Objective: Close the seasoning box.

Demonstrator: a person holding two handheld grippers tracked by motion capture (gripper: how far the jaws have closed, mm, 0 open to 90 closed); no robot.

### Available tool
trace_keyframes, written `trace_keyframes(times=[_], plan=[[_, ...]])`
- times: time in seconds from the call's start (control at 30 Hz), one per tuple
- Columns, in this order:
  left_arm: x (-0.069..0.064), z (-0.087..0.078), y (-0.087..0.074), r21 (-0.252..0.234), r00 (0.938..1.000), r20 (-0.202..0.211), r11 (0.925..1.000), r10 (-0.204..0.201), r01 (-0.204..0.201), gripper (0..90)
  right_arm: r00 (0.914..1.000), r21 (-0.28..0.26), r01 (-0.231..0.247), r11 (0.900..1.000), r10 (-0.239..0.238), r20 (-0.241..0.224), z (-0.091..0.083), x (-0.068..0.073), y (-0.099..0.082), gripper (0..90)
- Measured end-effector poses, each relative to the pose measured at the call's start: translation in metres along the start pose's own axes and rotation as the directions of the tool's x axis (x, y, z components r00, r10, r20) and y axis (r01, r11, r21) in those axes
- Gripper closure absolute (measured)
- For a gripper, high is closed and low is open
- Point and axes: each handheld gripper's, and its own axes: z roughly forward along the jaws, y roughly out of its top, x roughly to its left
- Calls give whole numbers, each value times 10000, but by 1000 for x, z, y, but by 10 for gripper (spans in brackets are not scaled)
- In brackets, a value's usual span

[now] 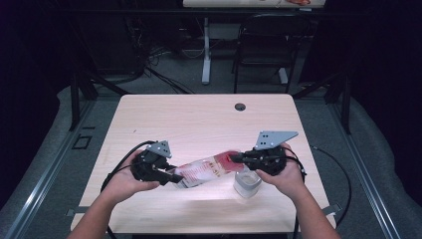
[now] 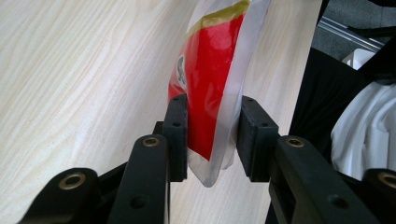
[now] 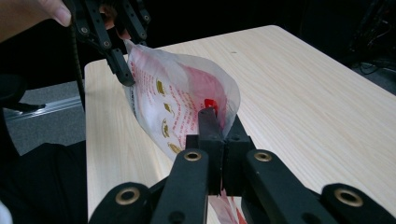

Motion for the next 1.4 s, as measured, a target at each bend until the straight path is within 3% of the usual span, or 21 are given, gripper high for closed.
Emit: trace_keyframes(times=[0.43, 0.6, 0.93, 1.4], plan=[[-5, -5, 12, 252, 9997, -216, 9997, 59, -54, 681, 9997, -334, 183, 9993, -176, 194, -6, 0, -7, 897], [-6, -7, 18, 402, 9993, -333, 9991, 151, -138, 682, 9999, -548, -99, 9984, 101, 20, -9, -3, -12, 897], [-10, -13, 29, 526, 9987, -439, 9984, 243, -220, 683, 9987, -731, -432, 9964, 449, 220, -13, -4, -17, 897], [-7, -17, 31, 406, 9990, -416, 9991, 167, -150, 687, 9978, -549, -499, 9972, 523, 416, -11, -4, -20, 896]])
